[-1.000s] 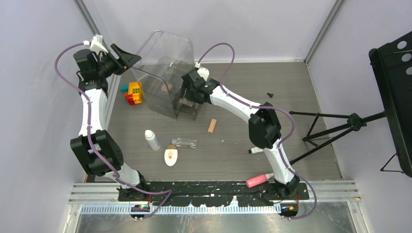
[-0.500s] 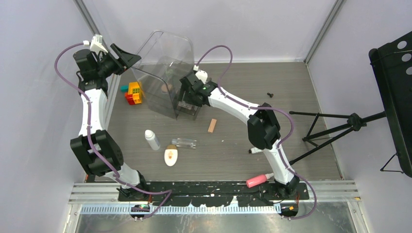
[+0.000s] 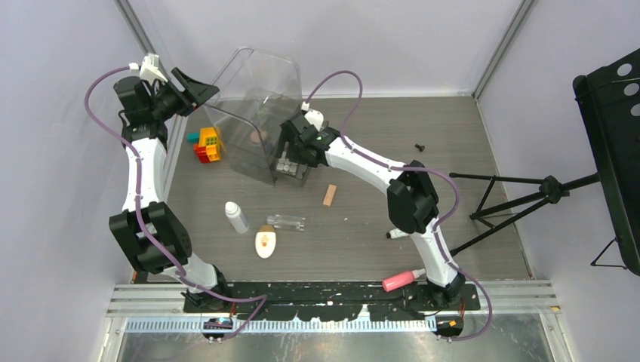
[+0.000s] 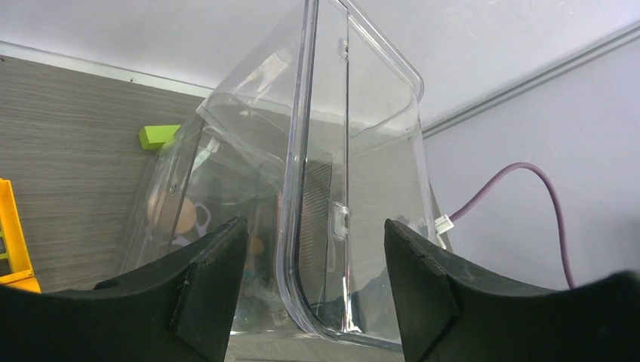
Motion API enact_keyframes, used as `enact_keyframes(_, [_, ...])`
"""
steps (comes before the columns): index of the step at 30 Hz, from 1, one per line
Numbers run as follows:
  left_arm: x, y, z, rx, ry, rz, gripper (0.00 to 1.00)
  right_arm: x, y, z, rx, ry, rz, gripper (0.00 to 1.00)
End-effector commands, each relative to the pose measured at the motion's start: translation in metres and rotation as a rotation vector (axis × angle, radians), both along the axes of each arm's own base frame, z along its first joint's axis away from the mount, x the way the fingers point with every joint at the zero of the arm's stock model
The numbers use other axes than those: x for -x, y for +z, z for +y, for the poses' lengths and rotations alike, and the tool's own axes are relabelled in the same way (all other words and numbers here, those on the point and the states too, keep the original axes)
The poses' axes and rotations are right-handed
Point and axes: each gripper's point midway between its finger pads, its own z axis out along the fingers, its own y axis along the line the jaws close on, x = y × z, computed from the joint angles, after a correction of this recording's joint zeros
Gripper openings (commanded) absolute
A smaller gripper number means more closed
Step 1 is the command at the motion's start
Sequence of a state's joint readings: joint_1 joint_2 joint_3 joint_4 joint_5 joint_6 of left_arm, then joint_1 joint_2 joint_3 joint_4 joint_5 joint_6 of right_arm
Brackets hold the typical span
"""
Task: Organize the makeup
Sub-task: Place the makeup in the drawer, then close the drawer in the storage box.
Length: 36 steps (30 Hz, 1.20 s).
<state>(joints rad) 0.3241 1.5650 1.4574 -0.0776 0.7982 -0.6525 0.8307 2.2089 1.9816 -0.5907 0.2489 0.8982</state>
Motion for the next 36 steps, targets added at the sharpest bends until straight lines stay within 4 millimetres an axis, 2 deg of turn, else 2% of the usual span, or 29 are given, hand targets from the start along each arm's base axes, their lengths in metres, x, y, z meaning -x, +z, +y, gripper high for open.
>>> enact_keyframes(1, [0.004, 0.016, 0.000, -0.009, -0.014, -0.061, 0.68, -0.002, 0.081, -0.008, -0.080, -0.014, -0.149, 0.85])
enact_keyframes(6, [0.004, 0.017, 0.000, -0.008, -0.014, -0.062, 0.68, 0.000, 0.124, -0.040, -0.019, -0.026, -0.283, 0.85])
enact_keyframes(10, [0.004, 0.017, 0.000, -0.009, -0.014, -0.062, 0.68, 0.007, 0.155, -0.078, 0.059, -0.033, -0.385, 0.85])
enact_keyframes(16, [0.005, 0.018, 0.000, -0.010, -0.013, -0.065, 0.68, 0.022, 0.168, -0.149, 0.187, -0.129, -0.452, 0.86])
enact_keyframes(20, [0.004, 0.017, 0.000, -0.009, -0.014, -0.063, 0.68, 0.034, 0.165, -0.196, 0.229, -0.193, -0.450, 0.86])
enact_keyframes(23, [0.004, 0.017, 0.000, -0.009, -0.014, -0.063, 0.68, 0.045, 0.154, -0.229, 0.262, -0.233, -0.419, 0.87])
enact_keyframes(27, [0.005, 0.019, 0.000, -0.008, -0.014, -0.066, 0.68, 0.061, 0.134, -0.259, 0.300, -0.259, -0.368, 0.88])
enact_keyframes(32, [0.005, 0.019, -0.001, -0.007, -0.014, -0.065, 0.68, 0.080, 0.097, -0.276, 0.338, -0.257, -0.292, 0.91])
enact_keyframes(36, [0.005, 0.019, 0.001, -0.007, -0.008, -0.064, 0.68, 0.090, 0.075, -0.279, 0.342, -0.249, -0.239, 0.92])
